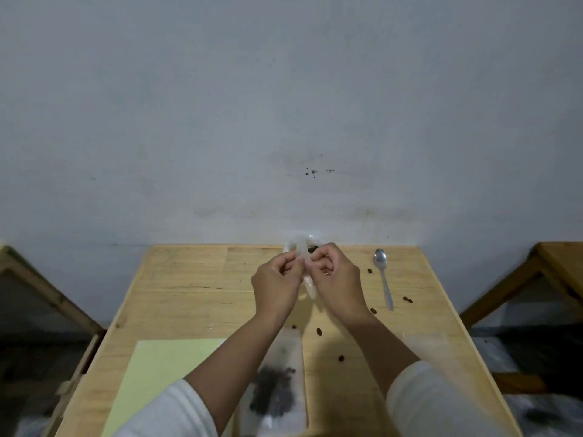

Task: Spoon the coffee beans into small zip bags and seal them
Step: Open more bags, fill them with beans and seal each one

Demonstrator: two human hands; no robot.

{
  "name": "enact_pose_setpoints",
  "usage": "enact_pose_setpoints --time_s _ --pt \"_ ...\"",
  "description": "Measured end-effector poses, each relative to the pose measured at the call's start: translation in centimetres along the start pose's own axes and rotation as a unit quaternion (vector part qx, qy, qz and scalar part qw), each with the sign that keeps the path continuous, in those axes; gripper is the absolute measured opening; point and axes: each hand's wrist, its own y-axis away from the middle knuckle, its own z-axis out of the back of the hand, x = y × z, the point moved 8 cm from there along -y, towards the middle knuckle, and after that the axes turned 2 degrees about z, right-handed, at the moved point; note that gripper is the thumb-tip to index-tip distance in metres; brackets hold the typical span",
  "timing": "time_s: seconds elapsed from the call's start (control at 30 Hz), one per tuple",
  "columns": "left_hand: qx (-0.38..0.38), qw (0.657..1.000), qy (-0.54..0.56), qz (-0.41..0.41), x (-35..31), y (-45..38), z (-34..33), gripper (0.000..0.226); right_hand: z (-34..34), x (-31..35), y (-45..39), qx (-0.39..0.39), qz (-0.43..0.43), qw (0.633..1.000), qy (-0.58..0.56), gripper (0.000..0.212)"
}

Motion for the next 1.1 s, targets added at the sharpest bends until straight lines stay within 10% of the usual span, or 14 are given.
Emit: enact_pose_setpoints --time_s 0.8,1.1 --pt "-0.058 0.988 -0.116 -0.09 -2.6 -2.5 -3.0 0.016 3.4 -3.4 -5.7 0.027 -0.038 0.999 -0.014 0.021" --pt "0.177 0.959 -0.163 -0.146 -0.1 -1.4 -7.3 0.108 3.6 -3.8 -5.4 0.087 -0.04 0.995 -0.024 0.022"
